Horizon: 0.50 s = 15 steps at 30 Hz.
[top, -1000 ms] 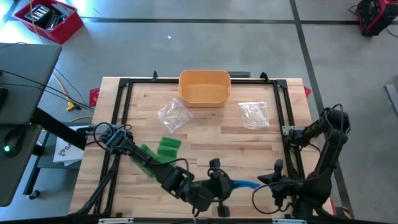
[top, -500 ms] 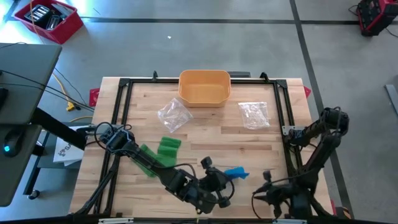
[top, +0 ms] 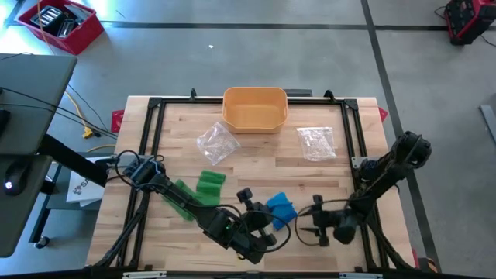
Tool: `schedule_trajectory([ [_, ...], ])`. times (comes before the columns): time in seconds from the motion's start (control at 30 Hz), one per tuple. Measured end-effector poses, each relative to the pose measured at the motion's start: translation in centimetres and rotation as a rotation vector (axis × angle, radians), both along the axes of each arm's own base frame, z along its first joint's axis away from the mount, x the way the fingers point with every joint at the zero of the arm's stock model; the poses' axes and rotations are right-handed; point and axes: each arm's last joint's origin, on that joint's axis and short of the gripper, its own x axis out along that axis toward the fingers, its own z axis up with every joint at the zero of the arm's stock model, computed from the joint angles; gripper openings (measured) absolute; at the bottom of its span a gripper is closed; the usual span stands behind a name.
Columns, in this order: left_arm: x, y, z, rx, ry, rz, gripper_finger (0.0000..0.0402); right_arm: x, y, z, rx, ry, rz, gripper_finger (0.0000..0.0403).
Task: Roll bandage
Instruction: Roll the blue bandage
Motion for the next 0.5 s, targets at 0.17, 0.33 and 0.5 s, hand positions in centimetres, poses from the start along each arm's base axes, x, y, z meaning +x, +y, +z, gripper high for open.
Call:
schedule_trajectory([
  [0.17, -0.3, -0.3, 0.0, 0.001, -0.001, 0.002, 0.0000, 0.9, -1.6, -0.5, -0.006, 0.042, -0.027, 0.0209],
  [0.33, -0.3, -0.3, 0.0, 0.001, -0.002, 0.002, 0.0000, 2.1, -1.9, -0.2, 0.063, 0.068, 0.064, 0.0209],
  [0.5, -0.3, -0.4, 0.0, 0.000, -0.004, 0.002, 0.0000, 2.9, -2.2, 0.1, 0.088, 0.043, 0.086, 0.0208],
])
